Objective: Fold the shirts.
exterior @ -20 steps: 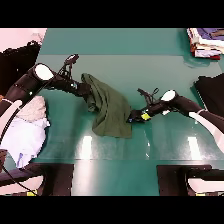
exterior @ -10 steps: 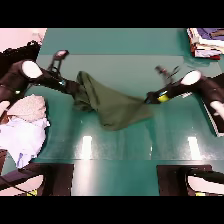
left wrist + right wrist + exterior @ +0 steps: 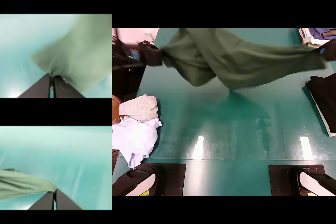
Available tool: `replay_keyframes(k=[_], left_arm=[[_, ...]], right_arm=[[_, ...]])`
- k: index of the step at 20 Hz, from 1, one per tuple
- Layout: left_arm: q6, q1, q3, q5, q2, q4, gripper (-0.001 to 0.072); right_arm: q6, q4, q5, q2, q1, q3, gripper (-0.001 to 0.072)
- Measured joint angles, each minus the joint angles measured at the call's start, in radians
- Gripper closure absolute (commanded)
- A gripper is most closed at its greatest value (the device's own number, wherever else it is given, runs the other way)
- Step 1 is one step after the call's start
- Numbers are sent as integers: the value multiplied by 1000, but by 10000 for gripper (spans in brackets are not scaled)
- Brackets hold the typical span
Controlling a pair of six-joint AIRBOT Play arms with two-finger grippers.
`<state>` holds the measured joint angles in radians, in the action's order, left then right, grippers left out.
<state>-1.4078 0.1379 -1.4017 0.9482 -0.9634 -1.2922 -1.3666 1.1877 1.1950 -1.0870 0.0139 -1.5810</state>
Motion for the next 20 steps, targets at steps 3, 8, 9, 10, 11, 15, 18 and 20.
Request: replay_keyframes(k=[3,8,9,10,11,15,18,20], left_arm=[[7,0,-69,-4,31,-2,677],[11,0,-100,52,34,-4,677],[11,-1,-95,71,33,-5,677],[11,-1,-82,94,31,-5,677],[11,-1,-63,118,29,-5,677],[11,-1,42,183,27,-5,678],[11,-2,69,198,39,-10,678],[7,-2,33,203,62,-10,678]], right_arm=[[0,38,5,39,-11,-70,694],[-1,66,39,40,2,-111,694],[-2,68,55,30,11,-114,694],[-2,70,72,14,21,-116,694],[-2,73,88,-4,34,-117,694],[-2,76,134,-83,86,-121,694],[-2,74,129,-95,117,-122,694],[-2,76,97,-57,125,-122,694]])
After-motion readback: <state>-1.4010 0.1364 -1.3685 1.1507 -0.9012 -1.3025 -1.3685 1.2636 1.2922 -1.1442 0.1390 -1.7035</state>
